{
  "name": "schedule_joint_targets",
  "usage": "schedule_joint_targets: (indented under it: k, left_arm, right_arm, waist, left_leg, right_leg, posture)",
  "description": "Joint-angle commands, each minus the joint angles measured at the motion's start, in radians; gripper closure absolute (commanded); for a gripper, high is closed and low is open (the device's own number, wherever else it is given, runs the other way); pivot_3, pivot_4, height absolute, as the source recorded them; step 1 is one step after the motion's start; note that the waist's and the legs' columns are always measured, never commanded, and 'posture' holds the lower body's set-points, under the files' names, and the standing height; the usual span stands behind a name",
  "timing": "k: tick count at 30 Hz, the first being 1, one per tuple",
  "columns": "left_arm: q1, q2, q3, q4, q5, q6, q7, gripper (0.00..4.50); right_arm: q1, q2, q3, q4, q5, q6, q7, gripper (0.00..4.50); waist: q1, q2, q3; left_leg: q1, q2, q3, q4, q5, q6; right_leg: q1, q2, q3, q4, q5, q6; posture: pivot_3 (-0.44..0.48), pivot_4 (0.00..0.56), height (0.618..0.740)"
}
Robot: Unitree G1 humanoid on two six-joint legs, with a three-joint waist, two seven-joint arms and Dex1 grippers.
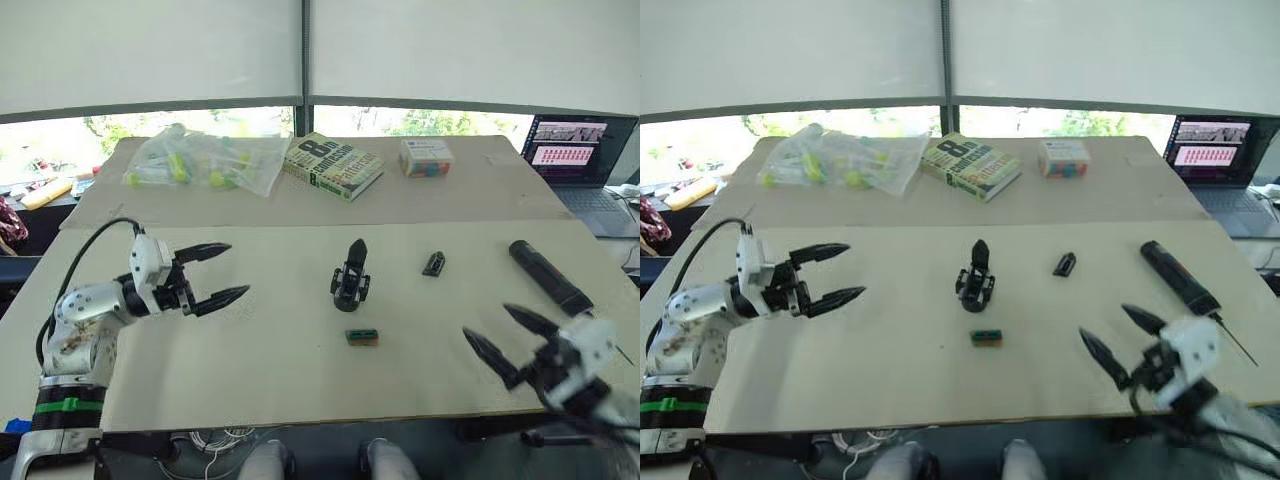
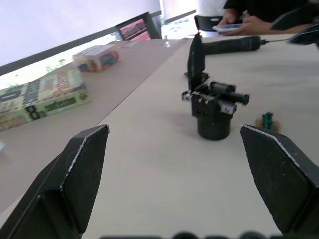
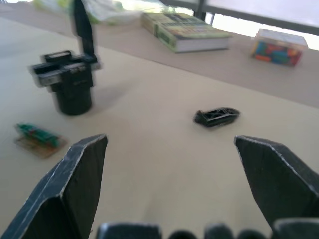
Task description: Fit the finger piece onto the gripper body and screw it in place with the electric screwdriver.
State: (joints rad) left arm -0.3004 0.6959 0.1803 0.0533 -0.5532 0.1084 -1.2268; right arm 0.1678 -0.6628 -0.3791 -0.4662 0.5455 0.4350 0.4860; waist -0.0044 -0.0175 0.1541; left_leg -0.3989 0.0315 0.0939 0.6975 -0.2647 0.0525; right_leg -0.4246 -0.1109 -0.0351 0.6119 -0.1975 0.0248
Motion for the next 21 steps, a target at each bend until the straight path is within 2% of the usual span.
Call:
schedule_joint_targets:
  k: [1,4,7,9,12,15,18,21]
  left_arm:
    - [0.022,-0.009,-0.021,-0.115,-0.048,0.091,0.025,0.06]
    - [0.022,-0.04,-0.029,-0.152,-0.052,0.118,0.064,0.06]
    - [0.026,-0.06,-0.052,-0.166,-0.037,0.133,0.086,0.06]
    - [0.028,-0.069,-0.07,-0.161,-0.019,0.127,0.092,0.06]
    - [0.027,-0.079,-0.081,-0.17,-0.018,0.133,0.101,0.06]
    - [0.035,-0.091,-0.07,-0.207,-0.048,0.161,0.129,0.06]
    - [0.056,-0.078,-0.08,-0.241,-0.035,0.153,0.112,0.06]
    - [0.074,-0.075,-0.077,-0.268,-0.033,0.153,0.115,0.06]
  right_arm:
    - [-0.336,-0.071,0.079,0.069,0.089,0.423,-0.15,0.0]
    - [-0.663,-0.124,0.245,0.262,0.037,0.745,-0.177,0.0]
    - [-0.953,-0.036,0.294,0.551,-0.003,0.868,-0.207,0.0]
    - [-1.084,0.0,0.344,0.723,-0.062,0.886,-0.214,0.0]
    - [-1.211,0.016,0.472,0.955,-0.208,0.749,-0.199,0.0]
    - [-1.316,0.074,0.466,1.166,-0.261,0.702,-0.21,0.0]
    - [-1.361,0.096,0.511,1.283,-0.335,0.657,-0.183,0.0]
    - [-1.397,0.119,0.484,1.354,-0.348,0.674,-0.173,0.0]
  waist:
    - [-0.008,0.0,0.001]
    - [-0.009,-0.001,0.002]
    - [-0.002,-0.001,0.002]
    - [-0.002,-0.001,0.002]
    - [0.004,-0.001,0.002]
    - [0.003,0.0,0.002]
    - [-0.004,0.0,0.002]
    - [-0.009,0.0,0.002]
  left_leg:
    - [0.0,0.0,0.0,0.0,0.0,0.0]
    - [0.0,0.001,-0.001,-0.001,0.001,-0.001]
    - [-0.002,0.001,-0.004,-0.003,0.002,-0.003]
    - [-0.005,0.0,-0.004,-0.003,0.002,-0.003]
    - [-0.013,-0.002,-0.003,-0.002,0.002,-0.003]
    - [-0.019,-0.003,-0.002,-0.001,0.003,-0.003]
    - [-0.021,-0.003,-0.002,-0.001,0.004,-0.005]
    - [-0.022,-0.003,-0.002,-0.001,0.004,-0.005]
  right_leg:
    - [0.0,0.001,0.0,0.0,0.001,0.002]
    - [-0.001,0.003,-0.001,0.001,0.001,0.001]
    - [-0.002,0.005,-0.004,0.0,0.002,0.001]
    - [-0.004,0.006,-0.003,0.0,0.002,0.002]
    - [-0.01,0.005,-0.004,0.0,0.003,0.003]
    - [-0.014,0.004,-0.004,0.001,0.005,0.007]
    - [-0.015,0.004,-0.004,-0.001,0.007,0.01]
    - [-0.015,0.004,-0.004,-0.002,0.007,0.01]
  posture:
    - [0.0,0.15,0.74]
    - [0.0,0.15,0.74]
    - [0.0,0.15,0.74]
    - [0.0,0.15,0.74]
    - [0.0,0.15,0.74]
    - [0.0,0.15,0.74]
    - [0.0,0.15,0.74]
    - [0.0,0.15,0.74]
